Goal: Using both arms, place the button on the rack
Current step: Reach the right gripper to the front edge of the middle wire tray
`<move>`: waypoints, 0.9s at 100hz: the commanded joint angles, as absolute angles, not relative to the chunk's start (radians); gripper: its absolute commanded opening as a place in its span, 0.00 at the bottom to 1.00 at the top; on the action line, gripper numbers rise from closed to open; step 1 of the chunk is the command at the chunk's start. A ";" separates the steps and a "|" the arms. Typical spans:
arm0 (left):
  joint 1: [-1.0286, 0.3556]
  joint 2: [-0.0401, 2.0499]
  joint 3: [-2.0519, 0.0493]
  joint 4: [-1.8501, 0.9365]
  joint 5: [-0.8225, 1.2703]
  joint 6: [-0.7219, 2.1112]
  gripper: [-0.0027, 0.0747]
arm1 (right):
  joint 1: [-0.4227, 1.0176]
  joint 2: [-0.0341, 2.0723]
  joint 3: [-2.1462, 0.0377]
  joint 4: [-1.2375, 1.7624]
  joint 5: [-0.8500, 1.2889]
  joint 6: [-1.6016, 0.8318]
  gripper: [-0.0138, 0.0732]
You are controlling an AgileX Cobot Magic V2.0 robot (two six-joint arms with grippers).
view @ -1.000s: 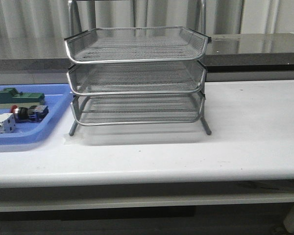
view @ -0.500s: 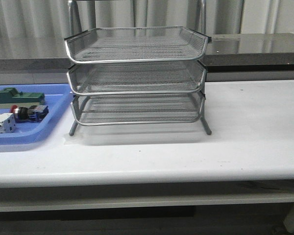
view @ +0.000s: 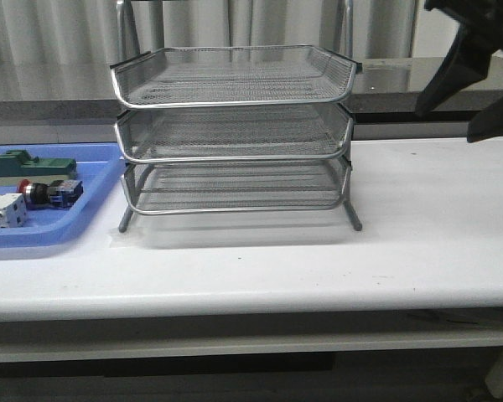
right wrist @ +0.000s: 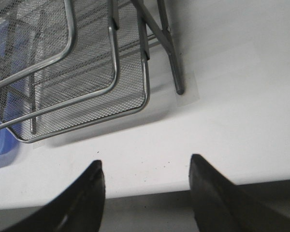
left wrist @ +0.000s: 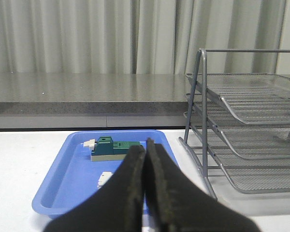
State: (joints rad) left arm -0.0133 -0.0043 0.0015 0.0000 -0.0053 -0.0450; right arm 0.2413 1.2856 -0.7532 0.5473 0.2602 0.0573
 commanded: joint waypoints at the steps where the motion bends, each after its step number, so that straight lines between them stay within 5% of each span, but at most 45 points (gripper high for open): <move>1: -0.011 -0.039 0.048 -0.006 -0.089 -0.054 0.01 | 0.253 1.304 -0.795 0.573 0.149 0.042 0.63; 90: -0.011 -0.039 0.048 -0.006 -0.089 -0.054 0.01 | 0.311 1.643 -1.075 0.592 0.174 0.042 0.63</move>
